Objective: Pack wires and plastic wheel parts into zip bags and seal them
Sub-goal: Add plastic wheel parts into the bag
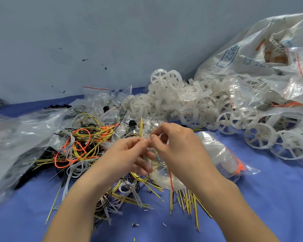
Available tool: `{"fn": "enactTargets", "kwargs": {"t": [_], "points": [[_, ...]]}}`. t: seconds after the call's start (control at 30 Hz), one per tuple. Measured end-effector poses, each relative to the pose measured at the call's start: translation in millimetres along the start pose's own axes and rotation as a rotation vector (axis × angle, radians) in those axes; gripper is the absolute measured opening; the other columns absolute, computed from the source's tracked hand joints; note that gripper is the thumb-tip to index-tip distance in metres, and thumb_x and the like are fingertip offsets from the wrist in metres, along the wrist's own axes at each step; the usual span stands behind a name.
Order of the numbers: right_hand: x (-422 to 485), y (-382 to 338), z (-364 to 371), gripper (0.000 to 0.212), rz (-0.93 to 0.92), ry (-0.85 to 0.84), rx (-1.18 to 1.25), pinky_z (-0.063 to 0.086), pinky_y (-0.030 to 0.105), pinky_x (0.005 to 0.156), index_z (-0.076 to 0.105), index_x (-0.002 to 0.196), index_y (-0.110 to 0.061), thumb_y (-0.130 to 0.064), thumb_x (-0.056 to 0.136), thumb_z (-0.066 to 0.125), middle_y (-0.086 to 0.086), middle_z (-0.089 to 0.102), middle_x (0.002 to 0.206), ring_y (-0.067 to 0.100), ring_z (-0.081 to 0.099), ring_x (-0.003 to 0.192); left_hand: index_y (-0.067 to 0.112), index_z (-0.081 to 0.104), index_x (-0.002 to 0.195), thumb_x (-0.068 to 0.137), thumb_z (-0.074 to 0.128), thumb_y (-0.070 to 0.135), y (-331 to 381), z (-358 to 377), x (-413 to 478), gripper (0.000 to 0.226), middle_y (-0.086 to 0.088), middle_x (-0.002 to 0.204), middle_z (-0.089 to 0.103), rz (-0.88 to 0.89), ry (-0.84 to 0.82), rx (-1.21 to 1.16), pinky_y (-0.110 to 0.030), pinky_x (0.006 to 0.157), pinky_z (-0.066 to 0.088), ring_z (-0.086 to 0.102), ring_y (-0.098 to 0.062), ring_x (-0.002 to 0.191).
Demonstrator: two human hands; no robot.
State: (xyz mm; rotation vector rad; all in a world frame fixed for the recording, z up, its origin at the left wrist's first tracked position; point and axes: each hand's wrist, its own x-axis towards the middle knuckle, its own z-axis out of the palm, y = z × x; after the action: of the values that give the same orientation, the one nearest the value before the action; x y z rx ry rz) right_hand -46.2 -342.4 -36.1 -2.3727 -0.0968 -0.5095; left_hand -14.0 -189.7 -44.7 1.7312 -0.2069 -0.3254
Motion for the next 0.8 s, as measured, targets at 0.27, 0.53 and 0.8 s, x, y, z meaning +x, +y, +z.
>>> {"fn": "enactTargets", "kwargs": {"t": [0.27, 0.53, 0.8], "points": [[-4.9, -4.6, -0.2, 0.020, -0.065, 0.096, -0.227, 0.043, 0.034, 0.063, 0.059, 0.097, -0.030, -0.042, 0.099, 0.044, -0.008, 0.055, 0.092, 0.021, 0.060, 0.082, 0.013, 0.066, 0.101, 0.101, 0.047, 0.022, -23.8, -48.0, -5.7, 0.021, -0.013, 0.086, 0.069, 0.088, 0.365, 0.064, -0.025, 0.047, 0.055, 0.065, -0.018, 0.053], [-6.6, -1.7, -12.5, 0.023, -0.008, -0.040, -0.422, 0.049, 0.036, 0.070, 0.062, 0.107, -0.027, -0.039, 0.101, 0.043, -0.005, 0.051, 0.099, 0.027, 0.062, 0.089, 0.012, 0.065, 0.103, 0.102, 0.046, 0.020, -32.2, -54.6, -4.2, 0.020, -0.014, 0.088, 0.068, 0.083, 0.365, 0.095, -0.025, 0.047, 0.055, 0.065, -0.018, 0.054], [1.8, -9.1, -17.1, 0.015, -0.023, 0.018, -0.462, 0.044, 0.035, 0.061, 0.061, 0.104, -0.027, -0.028, 0.102, 0.046, -0.003, 0.042, 0.093, 0.028, 0.059, 0.079, 0.015, 0.065, 0.103, 0.102, 0.045, 0.020, -18.8, -44.0, 11.7, 0.021, -0.008, 0.086, 0.069, 0.180, 0.397, 0.119, -0.026, 0.053, 0.057, 0.066, -0.017, 0.059]]}}
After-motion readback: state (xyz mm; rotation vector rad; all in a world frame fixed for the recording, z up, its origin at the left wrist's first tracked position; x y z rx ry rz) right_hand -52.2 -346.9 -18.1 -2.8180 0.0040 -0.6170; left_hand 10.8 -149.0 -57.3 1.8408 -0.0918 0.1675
